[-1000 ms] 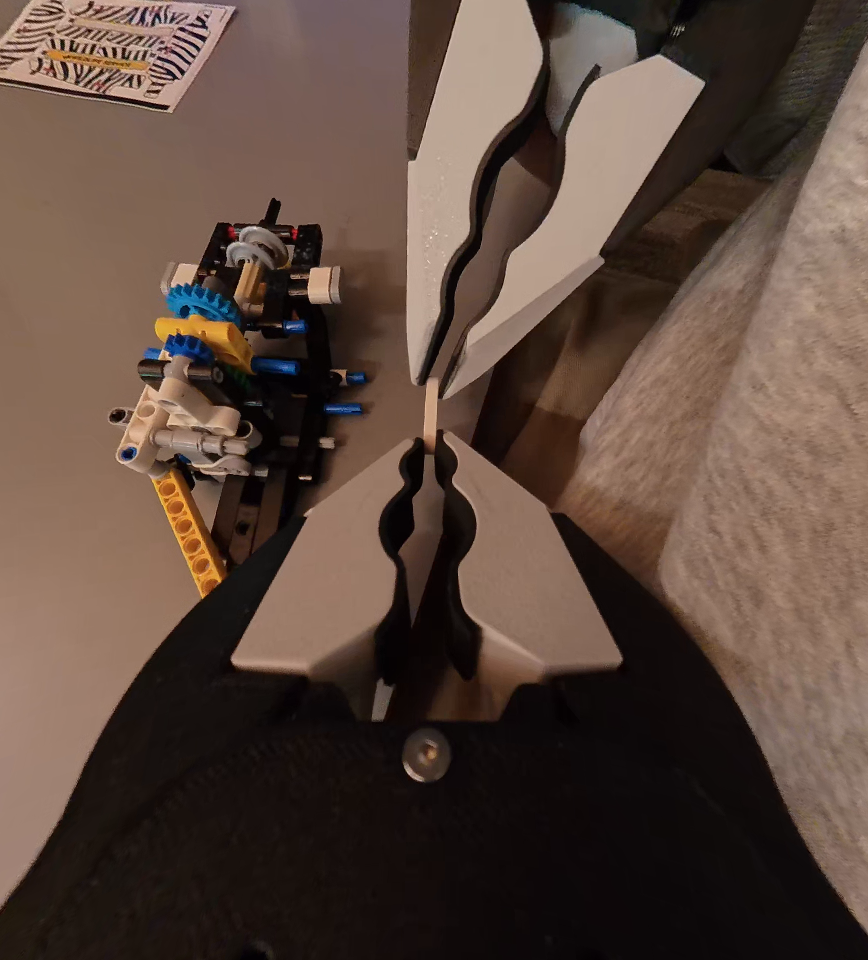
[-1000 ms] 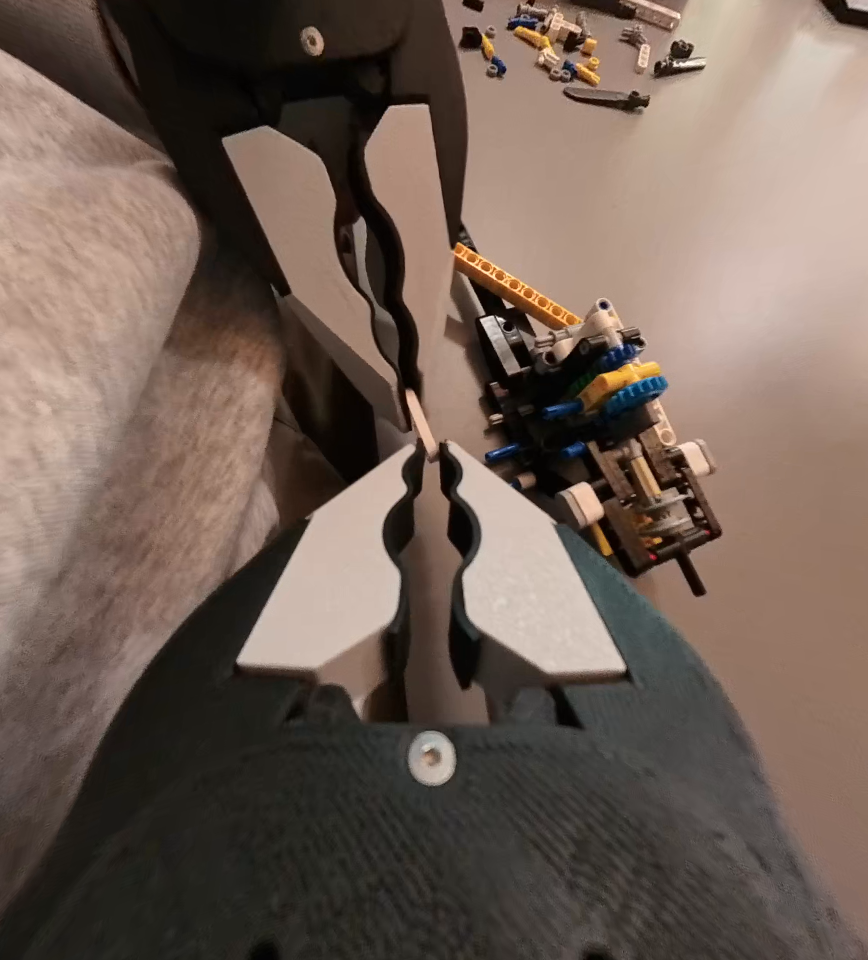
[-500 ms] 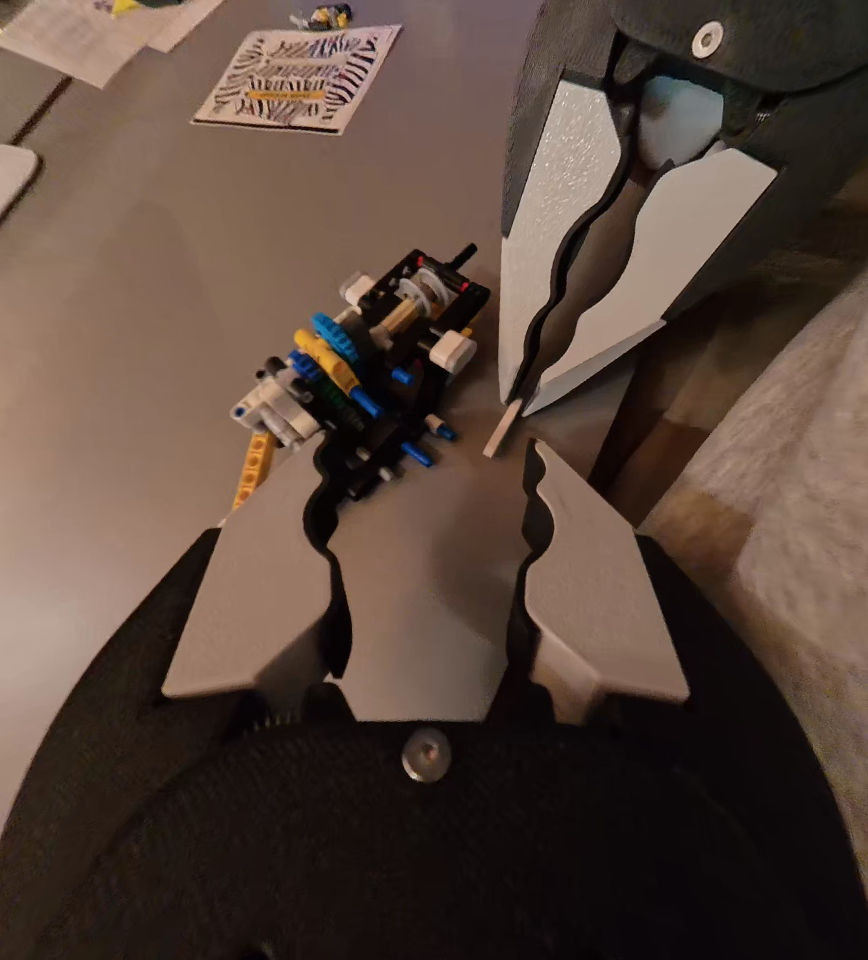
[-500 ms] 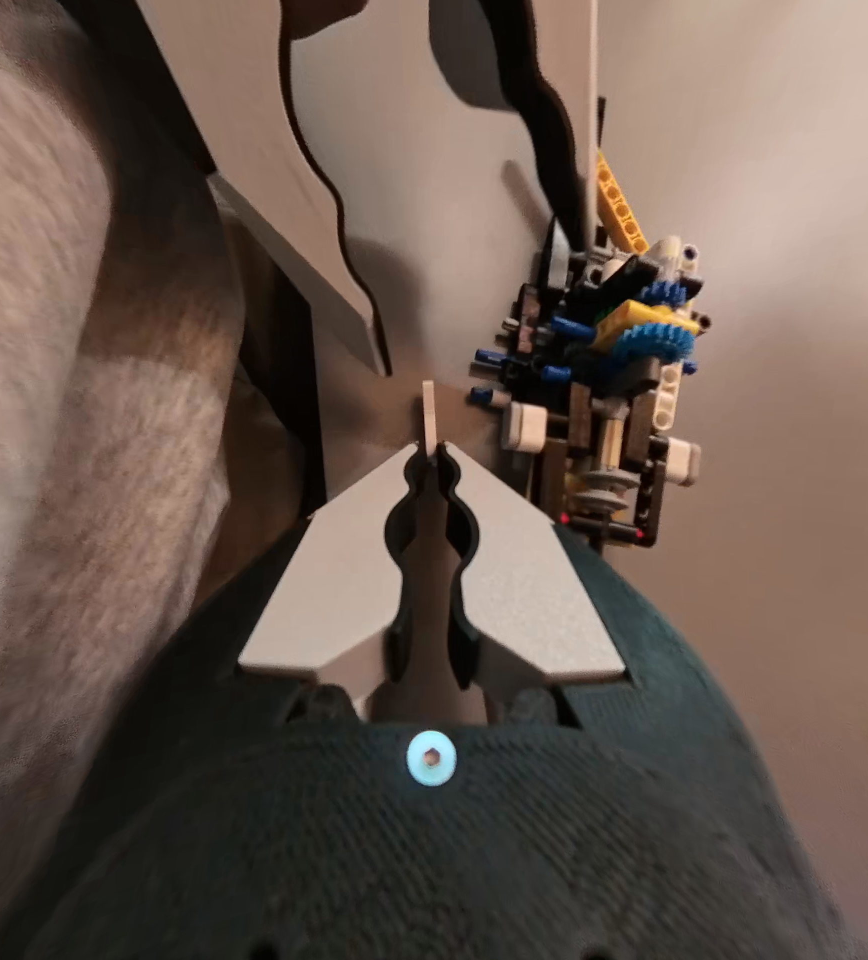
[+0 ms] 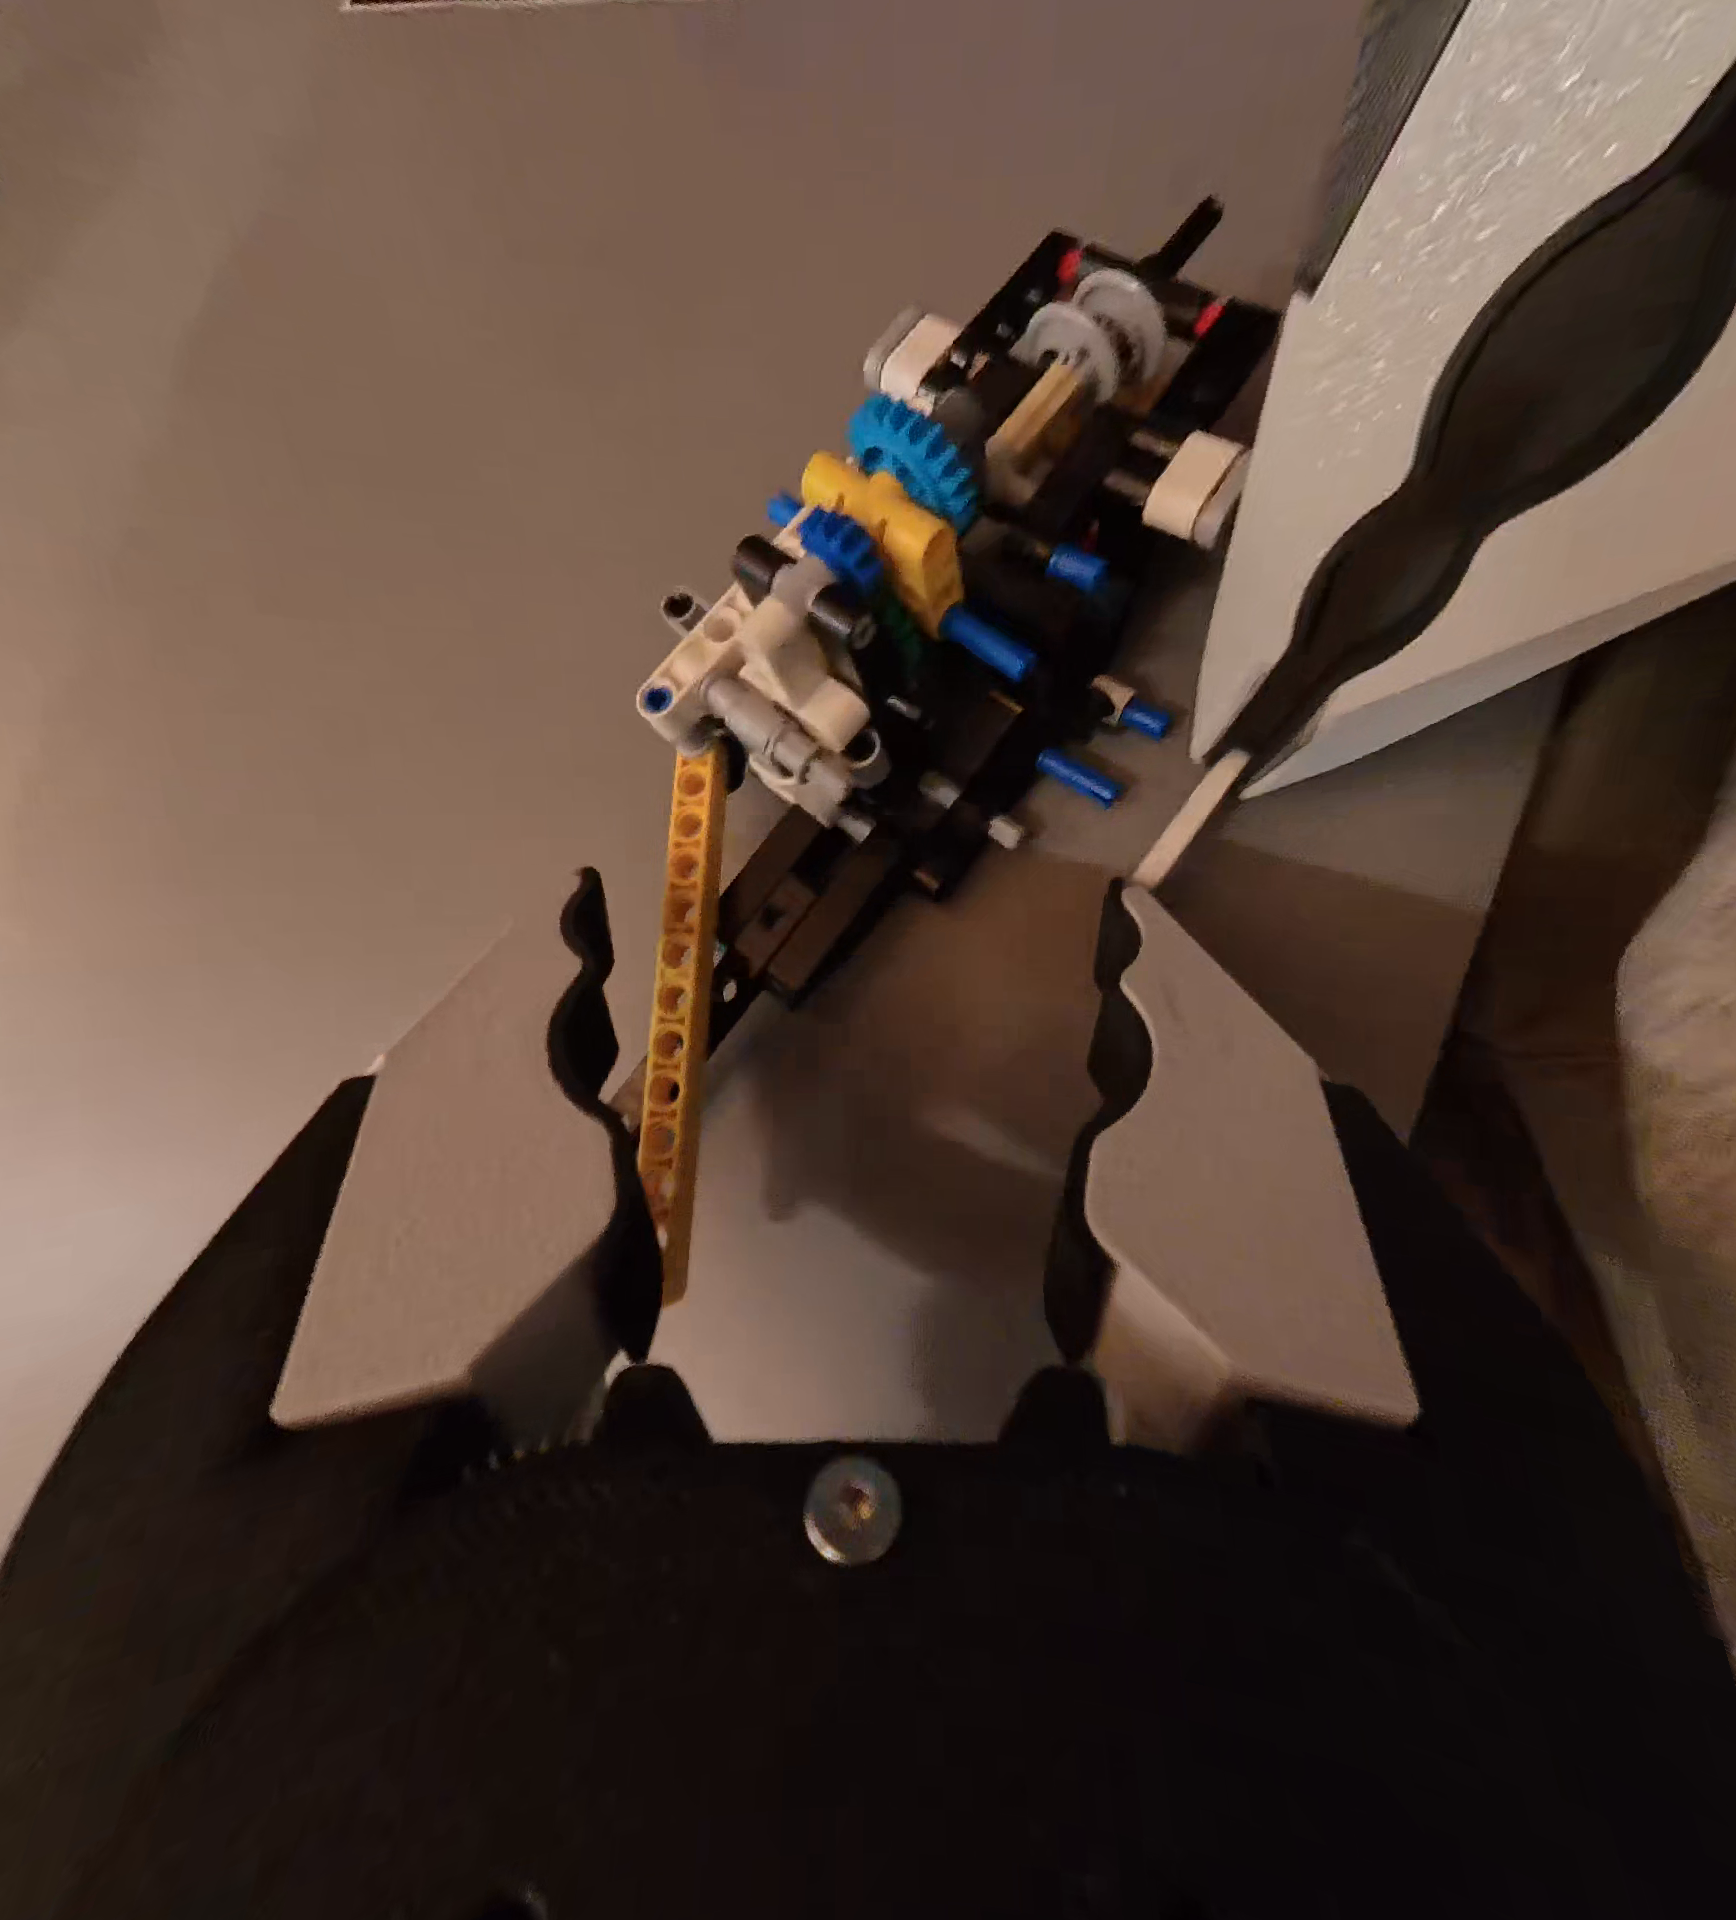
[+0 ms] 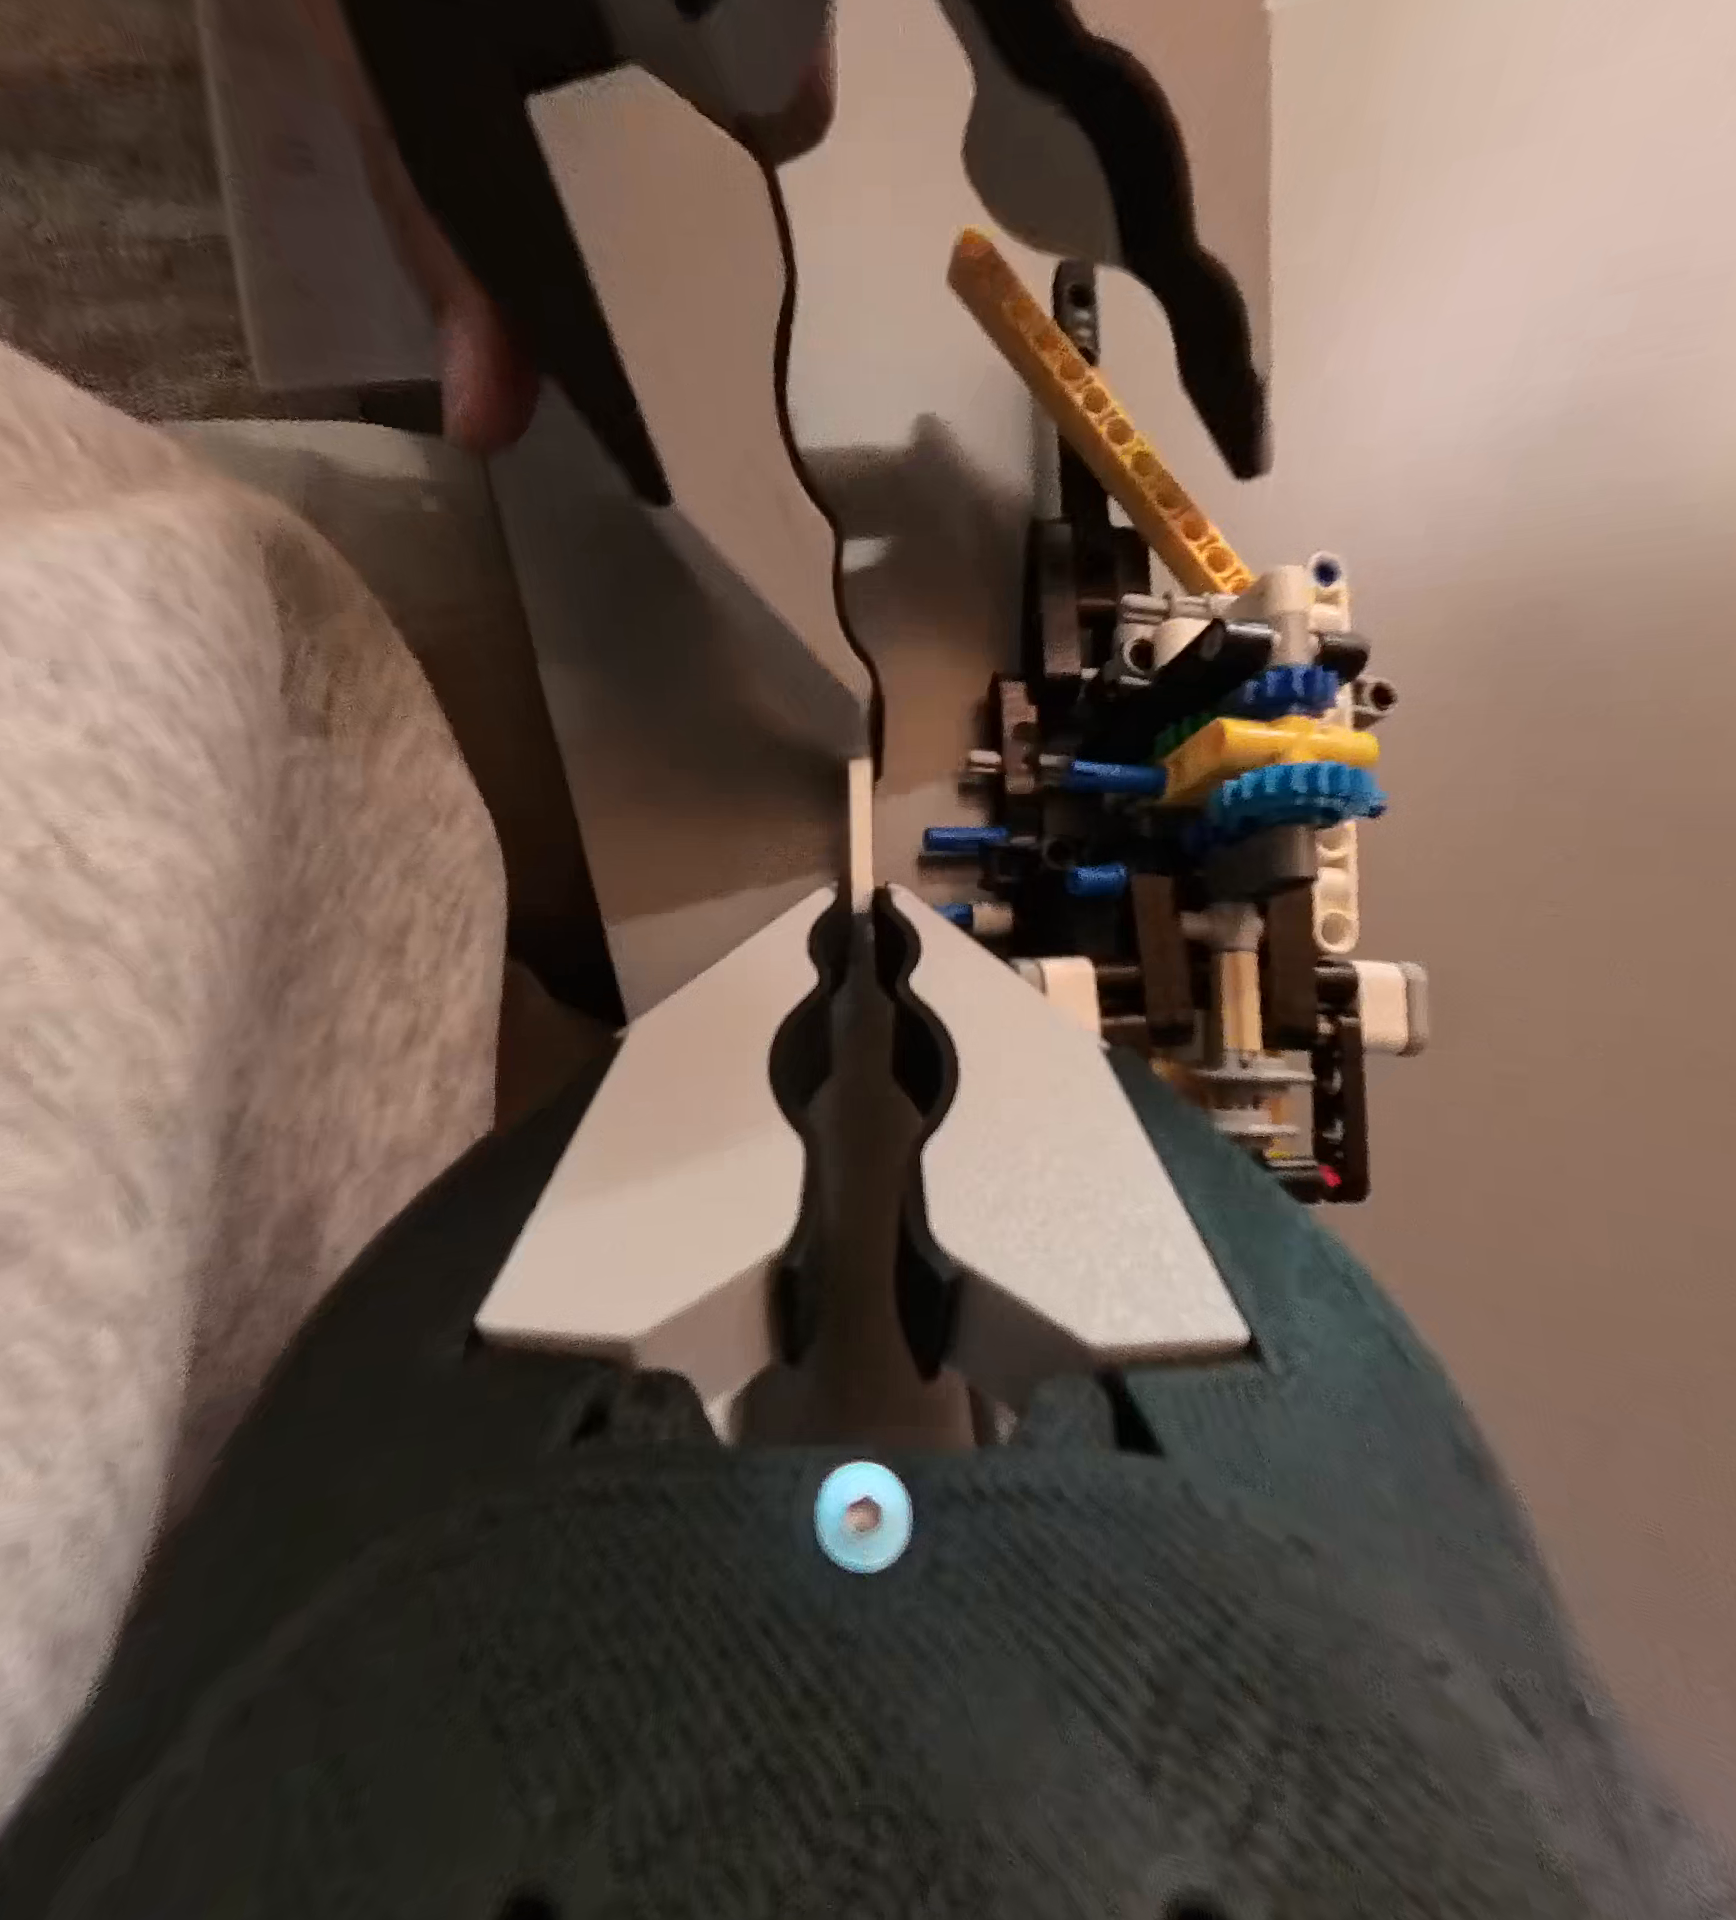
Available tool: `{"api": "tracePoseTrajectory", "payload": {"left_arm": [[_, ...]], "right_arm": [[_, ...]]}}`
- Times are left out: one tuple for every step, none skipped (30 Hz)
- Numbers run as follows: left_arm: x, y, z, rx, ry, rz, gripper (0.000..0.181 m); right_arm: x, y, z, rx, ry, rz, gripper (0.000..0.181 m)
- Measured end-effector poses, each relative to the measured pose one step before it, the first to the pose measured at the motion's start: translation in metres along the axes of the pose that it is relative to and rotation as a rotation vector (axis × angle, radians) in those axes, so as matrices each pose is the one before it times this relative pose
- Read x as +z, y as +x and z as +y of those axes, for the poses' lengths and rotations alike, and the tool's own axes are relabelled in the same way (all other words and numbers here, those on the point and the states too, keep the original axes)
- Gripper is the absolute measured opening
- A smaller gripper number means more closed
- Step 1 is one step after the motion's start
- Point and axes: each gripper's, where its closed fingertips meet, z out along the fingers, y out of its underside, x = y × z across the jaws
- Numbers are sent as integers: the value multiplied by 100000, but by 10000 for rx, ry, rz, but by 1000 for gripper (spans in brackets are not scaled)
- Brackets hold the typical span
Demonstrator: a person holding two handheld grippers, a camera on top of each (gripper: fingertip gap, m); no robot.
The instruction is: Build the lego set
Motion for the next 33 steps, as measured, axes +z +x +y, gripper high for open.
{"api": "tracePoseTrajectory", "payload": {"left_arm": [[8,-66,-5,-28,38,0,93],[8,-62,140,17,-24,-5,94],[-26,181,-9,-13,76,131,94],[-25,393,-62,20,87,239,93],[-13,274,-95,80,60,113,93],[1,111,-70,122,17,2,92],[-36,109,-76,98,13,20,92],[-37,198,-49,22,13,108,91],[-32,172,28,-48,-4,119,92],[-55,121,29,-15,8,104,92],[-75,46,-46,-19,59,40,90],[-55,-24,-89,-42,52,-15,87],[-17,-41,-70,-31,22,-45,85],[14,-76,-68,-19,0,-95,84],[45,-10,-29,22,-18,-65,83],[47,31,5,24,-36,-44,83],[47,-31,14,25,-38,-67,83],[25,19,17,27,-13,-33,83],[-9,14,3,0,13,-16,82],[-22,-14,-20,-28,26,-11,82],[-38,-43,-37,-36,35,-29,81],[-52,-54,-41,-23,24,-24,81],[-57,-27,-35,-5,7,-21,81],[-49,-46,-76,11,22,-44,81],[-40,-55,-103,15,42,-58,81],[-14,-25,-68,9,20,-36,81],[23,-8,-36,8,-11,-20,81],[56,-20,7,15,-23,-37,81],[79,6,19,19,-30,-15,81],[82,82,43,1,-43,38,81],[97,73,34,-21,-36,46,81],[75,19,-12,-21,-19,11,81],[51,15,-47,-2,-7,4,81]], "right_arm": [[94,165,53,77,-56,162,3],[77,222,77,56,-66,192,3],[64,141,96,53,-112,116,3],[36,40,83,35,-143,35,3],[38,75,59,20,-140,56,3],[31,106,26,5,-126,69,3],[24,51,-2,-2,-92,21,3],[38,58,-16,-11,-68,13,3],[22,100,10,-13,-49,38,3],[15,123,12,-3,-51,37,3],[9,46,25,-11,-45,-6,3],[-15,55,33,5,-54,-7,3],[-30,110,36,19,-55,41,3],[-57,40,5,-21,-26,12,3],[-95,-21,27,-23,-16,-17,4],[-122,-26,6,2,10,-22,6],[-157,-39,1,17,39,-21,8],[-166,-21,20,36,42,-21,10],[-157,-20,38,36,45,-22,11],[-149,-22,48,35,66,-26,12],[-128,-71,20,51,100,-61,12],[-156,-114,-11,78,136,-105,13],[-203,11,-72,112,179,-35,13],[-257,48,-154,54,235,-16,14],[-307,232,-175,3,247,107,14],[-378,480,-218,-64,257,253,16],[-452,494,-331,-171,334,269,20],[-469,812,-379,-144,392,472,33],[-416,707,-353,-98,432,380,47],[-275,-54,-249,-65,364,-159,53],[-155,-101,60,81,92,-232,57],[-110,98,78,98,67,-99,61],[-208,7,-164,24,240,-129,64]]}}
